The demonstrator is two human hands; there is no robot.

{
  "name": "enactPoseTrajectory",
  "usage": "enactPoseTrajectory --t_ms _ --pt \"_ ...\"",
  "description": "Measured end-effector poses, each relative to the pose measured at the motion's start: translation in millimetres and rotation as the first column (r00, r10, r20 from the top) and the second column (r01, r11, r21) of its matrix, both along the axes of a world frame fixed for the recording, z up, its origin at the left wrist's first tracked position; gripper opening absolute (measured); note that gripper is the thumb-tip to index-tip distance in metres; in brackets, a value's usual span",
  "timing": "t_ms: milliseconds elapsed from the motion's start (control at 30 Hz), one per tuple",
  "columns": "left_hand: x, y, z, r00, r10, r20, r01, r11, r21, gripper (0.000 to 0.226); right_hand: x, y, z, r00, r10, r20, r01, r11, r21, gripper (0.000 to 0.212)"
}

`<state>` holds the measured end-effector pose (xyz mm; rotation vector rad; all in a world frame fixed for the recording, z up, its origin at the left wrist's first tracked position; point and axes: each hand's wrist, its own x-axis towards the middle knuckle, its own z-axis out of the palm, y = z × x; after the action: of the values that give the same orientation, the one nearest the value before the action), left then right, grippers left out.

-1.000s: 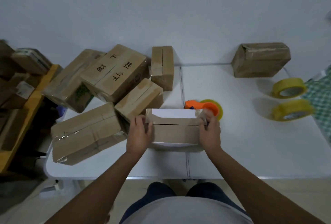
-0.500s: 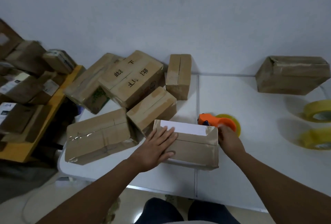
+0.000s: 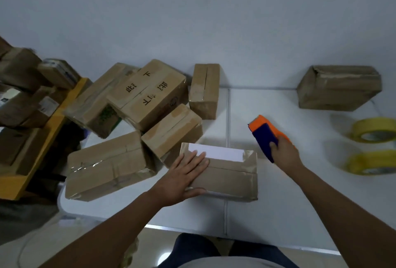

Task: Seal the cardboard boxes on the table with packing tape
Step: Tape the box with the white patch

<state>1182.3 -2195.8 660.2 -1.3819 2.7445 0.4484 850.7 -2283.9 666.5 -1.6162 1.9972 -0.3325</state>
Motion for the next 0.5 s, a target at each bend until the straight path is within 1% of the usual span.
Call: enactPoseTrajectory --t_ms 33,67,100,133,200,233,267,367,433,500 --pt "-8 -5 0 1.0 -0.012 -0.004 0.012 1.0 0.007 0.079 -9 -12 4 0.993 -0.084 0.079 0.087 0.995 -0.042 0.027" --pt "-17 -12 -1 1.0 -0.026 -0.009 0.026 1.0 0.015 0.079 -21 -18 25 0.983 -0.148 0.106 0.152 0.988 -0.024 0.03" --pt "-26 -18 0 0.999 -0.038 -0.013 0.039 0.999 0.023 0.078 -30 -17 38 0.963 -0.189 0.19 0.205 0.976 -0.068 0.03" --pt "-34 -26 0 0.999 -0.051 -0.014 0.052 0.998 0.034 0.078 -35 -20 55 0.949 -0.186 0.255 0.214 0.973 -0.087 0.029" --pt "-49 -39 2 0.996 -0.081 -0.027 0.082 0.995 0.056 0.078 -39 -17 97 0.95 -0.113 0.291 0.167 0.972 -0.166 0.03" --pt "-55 -46 2 0.995 -0.092 -0.037 0.094 0.994 0.061 0.078 -35 -14 117 0.949 -0.07 0.307 0.14 0.967 -0.212 0.034" --pt "-61 -51 1 0.994 -0.099 -0.048 0.102 0.993 0.061 0.077 -31 -13 126 0.95 -0.022 0.312 0.095 0.971 -0.219 0.038" --pt "-74 -61 0 0.992 -0.097 -0.086 0.103 0.992 0.067 0.078 -6 -1 138 0.963 0.074 0.258 -0.031 0.985 -0.169 0.051" --pt "-77 -63 0 0.988 -0.08 -0.131 0.09 0.993 0.072 0.078 8 6 132 0.966 0.129 0.226 -0.107 0.988 -0.107 0.06" --pt "-76 -63 1 0.974 -0.068 -0.217 0.082 0.995 0.054 0.077 13 9 120 0.959 0.177 0.219 -0.169 0.984 -0.054 0.058"
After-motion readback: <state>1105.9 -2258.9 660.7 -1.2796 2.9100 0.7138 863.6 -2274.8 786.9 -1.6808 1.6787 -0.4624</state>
